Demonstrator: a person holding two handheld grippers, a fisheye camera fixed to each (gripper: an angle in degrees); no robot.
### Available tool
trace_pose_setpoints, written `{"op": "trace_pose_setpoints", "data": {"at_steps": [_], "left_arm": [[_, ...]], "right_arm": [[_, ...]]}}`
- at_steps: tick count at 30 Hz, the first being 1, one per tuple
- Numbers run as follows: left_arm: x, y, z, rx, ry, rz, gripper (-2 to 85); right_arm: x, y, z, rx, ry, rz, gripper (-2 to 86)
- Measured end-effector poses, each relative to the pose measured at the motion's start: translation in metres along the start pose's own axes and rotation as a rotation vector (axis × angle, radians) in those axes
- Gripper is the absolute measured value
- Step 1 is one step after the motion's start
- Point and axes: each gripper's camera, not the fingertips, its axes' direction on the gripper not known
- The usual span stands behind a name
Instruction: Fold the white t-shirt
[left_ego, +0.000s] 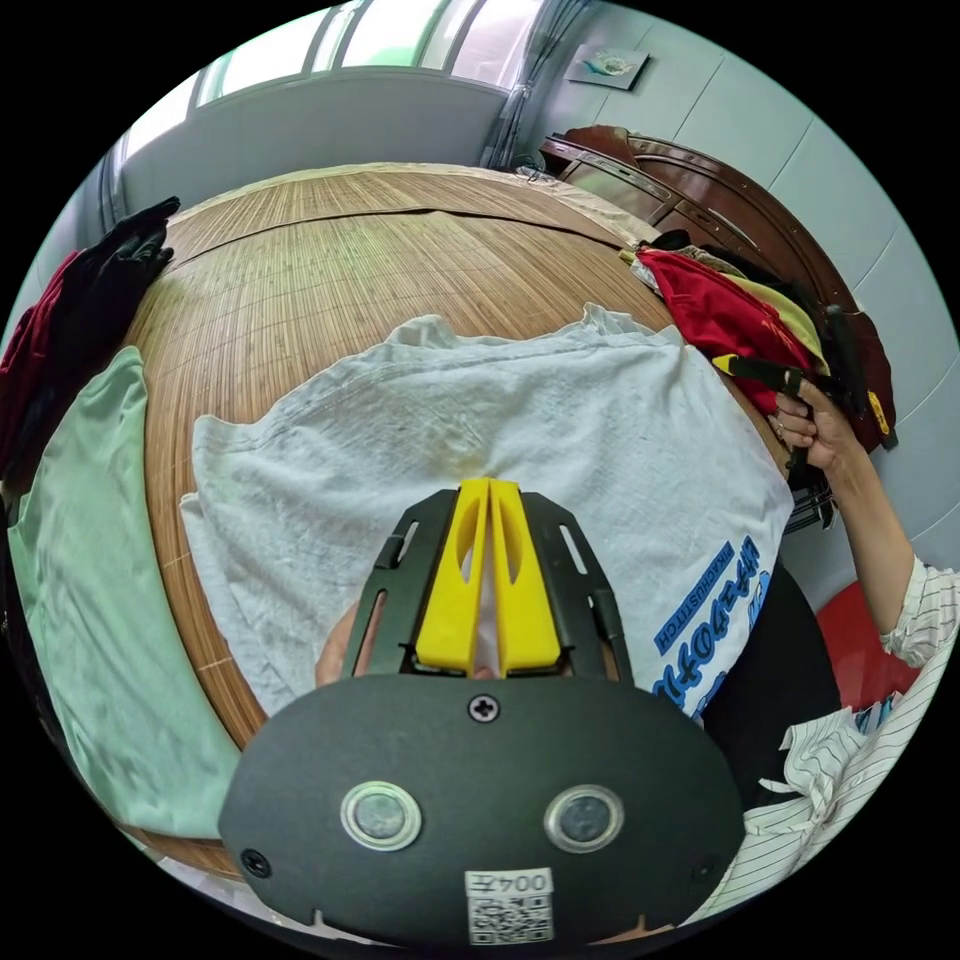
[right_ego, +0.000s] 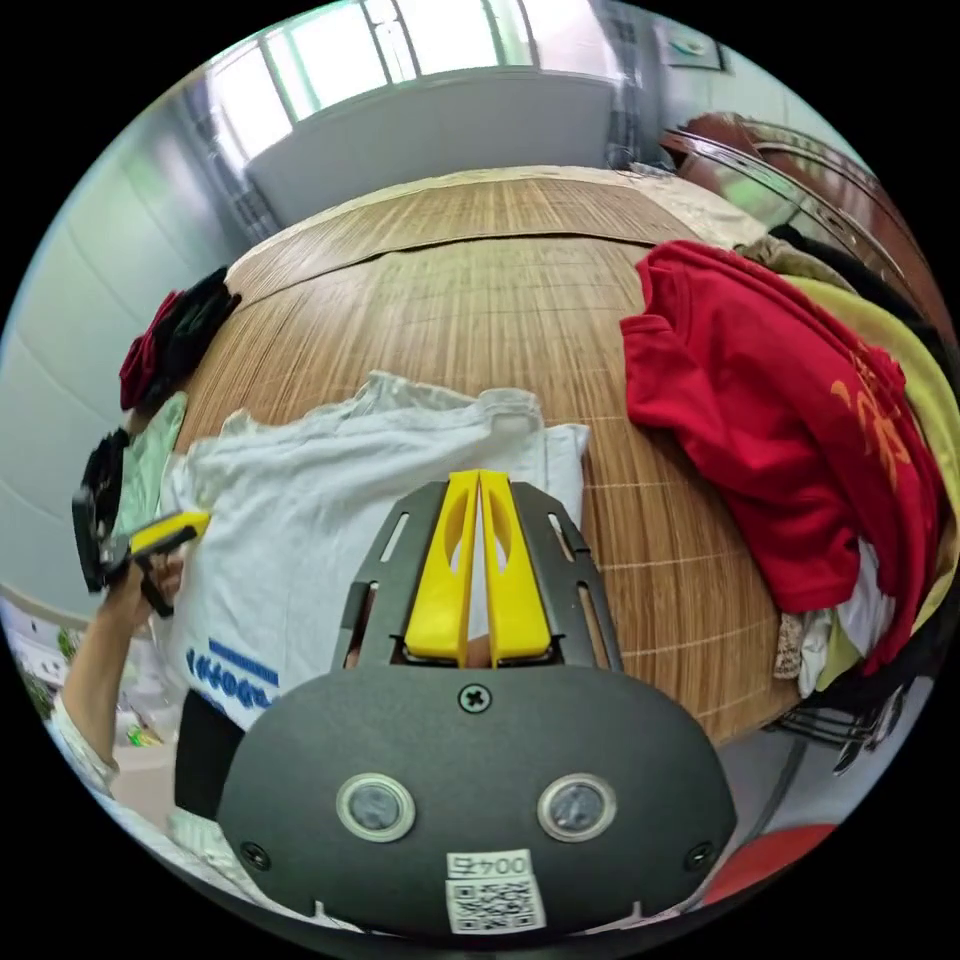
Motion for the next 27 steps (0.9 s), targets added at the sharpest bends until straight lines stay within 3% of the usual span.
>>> {"op": "trace_pose_setpoints", "data": {"at_steps": [6, 9, 14, 17, 25, 27], "left_arm": [[0.013, -0.002, -0.003, 0.001, -0.034, 0.015, 0.5], [0.020, -0.003, -0.005, 0.001, -0.053, 0.024, 0.6], [0.025, -0.004, -0.008, 0.003, -0.043, 0.021, 0.5], [0.032, -0.004, -0.010, 0.004, -0.052, 0.026, 0.5], [0.028, -0.008, -0.025, -0.009, 0.048, -0.053, 0.3], [0.040, -0.013, -0.049, 0.080, 0.027, -0.072, 0.2]], "right_arm": [[-0.059, 0.027, 0.022, -0.004, 0.047, -0.126, -0.6], [-0.071, -0.004, 0.026, 0.018, -0.032, -0.090, -0.6], [-0.110, -0.064, 0.086, -0.130, 0.023, -0.106, -0.5], [-0.114, -0.075, 0.077, -0.141, -0.015, -0.090, -0.6], [-0.104, 0.023, 0.014, -0.077, -0.018, -0.096, -0.6], [-0.112, 0.048, 0.005, -0.076, 0.011, -0.132, -0.6]]}}
